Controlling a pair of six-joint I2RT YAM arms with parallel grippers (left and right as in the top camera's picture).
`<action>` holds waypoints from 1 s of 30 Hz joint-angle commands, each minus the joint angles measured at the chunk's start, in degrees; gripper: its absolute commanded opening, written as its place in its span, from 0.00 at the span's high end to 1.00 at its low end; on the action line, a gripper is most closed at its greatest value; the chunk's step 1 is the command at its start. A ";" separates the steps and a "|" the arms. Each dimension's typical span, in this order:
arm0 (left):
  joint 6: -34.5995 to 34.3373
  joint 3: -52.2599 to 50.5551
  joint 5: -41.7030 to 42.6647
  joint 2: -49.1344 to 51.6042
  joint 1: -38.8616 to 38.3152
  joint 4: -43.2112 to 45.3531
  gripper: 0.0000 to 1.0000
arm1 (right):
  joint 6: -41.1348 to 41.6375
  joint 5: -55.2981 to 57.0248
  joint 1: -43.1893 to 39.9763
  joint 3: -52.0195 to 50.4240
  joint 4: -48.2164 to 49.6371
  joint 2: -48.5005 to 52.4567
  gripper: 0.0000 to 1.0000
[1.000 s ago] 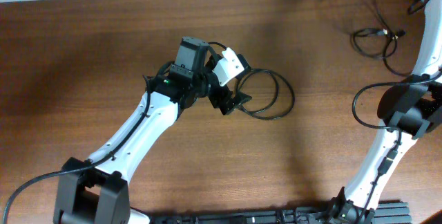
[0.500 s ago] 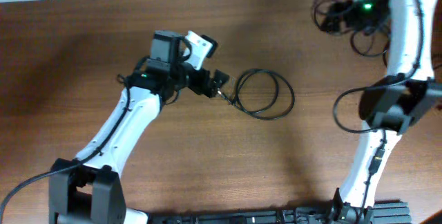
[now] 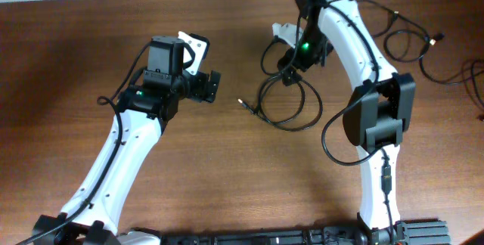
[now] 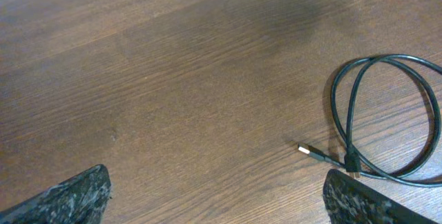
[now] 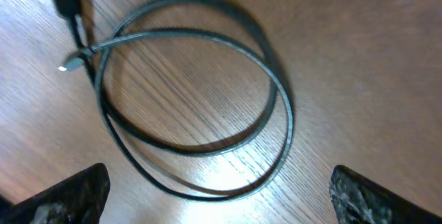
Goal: Untangle cables
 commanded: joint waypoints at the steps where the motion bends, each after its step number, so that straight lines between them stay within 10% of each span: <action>1: 0.52 0.00 -0.61 -0.68 0.13 0.11 0.01 | -0.63 1.03 0.94 -6.27 5.46 -1.38 0.01; 8: 0.52 0.00 -0.61 -0.68 0.44 0.13 0.01 | -2.12 4.26 0.94 -18.12 19.45 -1.36 0.16; 13: 0.55 0.00 -0.61 -0.68 0.44 0.15 0.01 | -2.10 5.11 0.94 -22.69 22.67 -1.29 0.96; 20: 0.55 0.00 -0.63 -0.68 0.46 0.13 0.01 | 8.33 14.78 -2.23 -22.75 20.46 -1.29 0.96; 30: 0.55 0.00 -0.63 -0.68 0.44 0.15 0.01 | 13.64 14.08 -30.91 -22.75 17.05 -1.29 0.96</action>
